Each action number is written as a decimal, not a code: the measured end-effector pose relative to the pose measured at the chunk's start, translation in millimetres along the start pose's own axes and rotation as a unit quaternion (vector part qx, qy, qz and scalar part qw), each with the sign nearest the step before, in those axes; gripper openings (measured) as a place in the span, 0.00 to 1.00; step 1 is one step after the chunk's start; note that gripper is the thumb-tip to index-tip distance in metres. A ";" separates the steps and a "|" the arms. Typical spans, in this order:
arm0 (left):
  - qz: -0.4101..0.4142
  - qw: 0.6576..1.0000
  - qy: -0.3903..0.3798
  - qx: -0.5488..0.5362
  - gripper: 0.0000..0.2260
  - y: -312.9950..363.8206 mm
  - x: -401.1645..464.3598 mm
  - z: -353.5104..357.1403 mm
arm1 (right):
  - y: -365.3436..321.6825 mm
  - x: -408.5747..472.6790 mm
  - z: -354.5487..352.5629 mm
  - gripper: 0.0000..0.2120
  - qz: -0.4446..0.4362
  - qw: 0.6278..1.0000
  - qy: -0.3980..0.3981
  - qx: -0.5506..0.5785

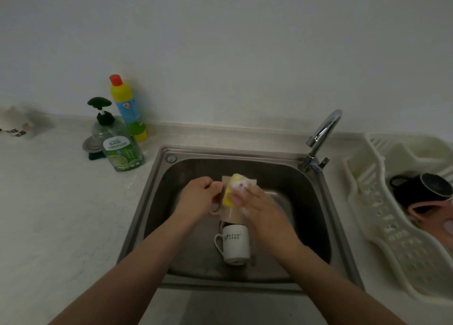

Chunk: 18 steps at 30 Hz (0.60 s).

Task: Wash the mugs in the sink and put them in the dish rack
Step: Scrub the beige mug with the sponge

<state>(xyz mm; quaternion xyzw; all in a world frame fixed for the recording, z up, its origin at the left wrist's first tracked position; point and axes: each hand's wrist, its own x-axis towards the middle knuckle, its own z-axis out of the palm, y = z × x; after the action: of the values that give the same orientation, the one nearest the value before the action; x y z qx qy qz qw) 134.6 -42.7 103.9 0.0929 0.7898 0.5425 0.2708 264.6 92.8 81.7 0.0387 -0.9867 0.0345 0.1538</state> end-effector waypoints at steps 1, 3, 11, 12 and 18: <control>-0.009 1.000 -0.003 -0.016 0.11 -0.6 0.5 0.3 | -0.9 7.9 -2.1 0.44 0.019 0.999 0.013 -0.026; -0.038 0.997 -0.012 -0.067 0.11 -1.1 0.4 -1.6 | -9.1 4.1 1.0 0.46 -0.015 1.000 -0.011 -0.025; -0.021 0.986 -0.078 -0.145 0.10 -9.4 -5.2 -17.8 | 11.3 6.1 -39.9 0.25 0.423 0.808 0.025 0.409; -0.002 0.987 -0.091 -0.132 0.11 -8.1 -7.0 -18.3 | 21.2 14.4 -43.3 0.24 0.467 0.754 -0.005 0.461; 0.129 0.982 -0.133 -0.034 0.07 3.2 -14.8 -13.2 | 37.9 29.1 -62.9 0.11 0.453 0.755 -0.107 0.462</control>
<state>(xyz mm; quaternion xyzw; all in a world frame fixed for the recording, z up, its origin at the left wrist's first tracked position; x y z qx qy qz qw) 139.6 -58.7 115.1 0.2561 0.7093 0.5821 0.3040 252.6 133.6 148.3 -0.3434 -0.7629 0.5473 -0.0231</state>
